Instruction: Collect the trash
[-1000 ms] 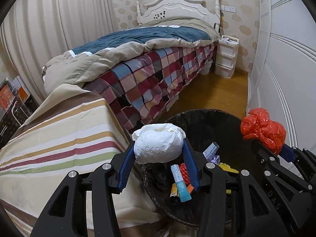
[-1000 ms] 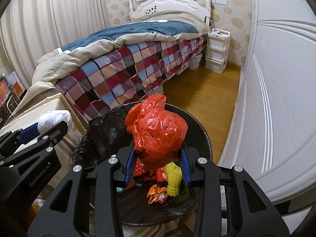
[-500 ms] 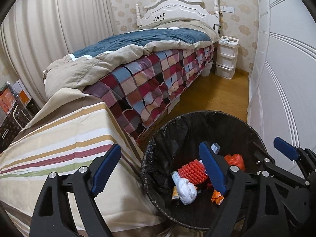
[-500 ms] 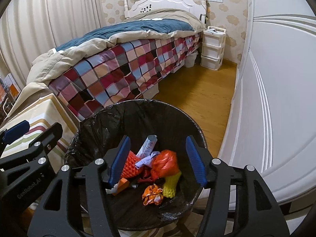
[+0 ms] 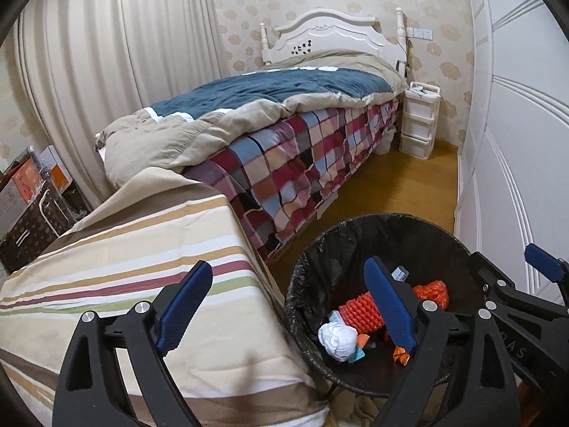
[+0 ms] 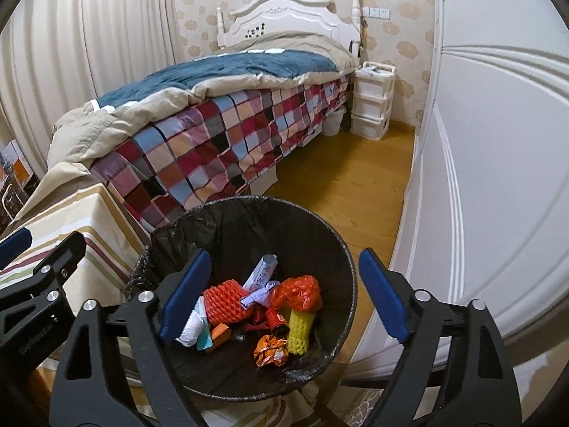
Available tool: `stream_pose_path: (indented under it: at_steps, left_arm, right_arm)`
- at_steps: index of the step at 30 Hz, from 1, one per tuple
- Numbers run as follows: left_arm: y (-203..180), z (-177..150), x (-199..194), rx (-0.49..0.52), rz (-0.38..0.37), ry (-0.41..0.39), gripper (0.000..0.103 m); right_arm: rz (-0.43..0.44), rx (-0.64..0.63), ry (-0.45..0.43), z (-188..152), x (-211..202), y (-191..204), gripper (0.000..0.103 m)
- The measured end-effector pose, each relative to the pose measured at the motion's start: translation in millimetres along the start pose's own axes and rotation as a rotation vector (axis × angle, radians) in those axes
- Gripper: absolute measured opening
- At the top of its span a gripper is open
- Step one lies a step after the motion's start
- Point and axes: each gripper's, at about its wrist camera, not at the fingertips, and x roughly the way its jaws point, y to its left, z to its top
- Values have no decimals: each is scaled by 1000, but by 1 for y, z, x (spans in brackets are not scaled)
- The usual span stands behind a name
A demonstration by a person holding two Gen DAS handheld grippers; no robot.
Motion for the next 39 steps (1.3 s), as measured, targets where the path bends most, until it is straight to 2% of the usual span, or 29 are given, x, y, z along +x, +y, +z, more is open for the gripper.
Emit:
stream_pose_path:
  at_steps: [6, 12, 39]
  left_arm:
    - [14, -1, -22, -31, 4, -29, 89]
    - [30, -8, -47, -57, 11, -56, 91]
    - [85, -62, -140, -145, 87, -99, 92]
  right_arm:
    - [-20, -27, -43, 0, -22, 9, 96]
    - [-2, -31, -77, -6, -48, 18, 98]
    - [106, -90, -164, -53, -165, 57, 98]
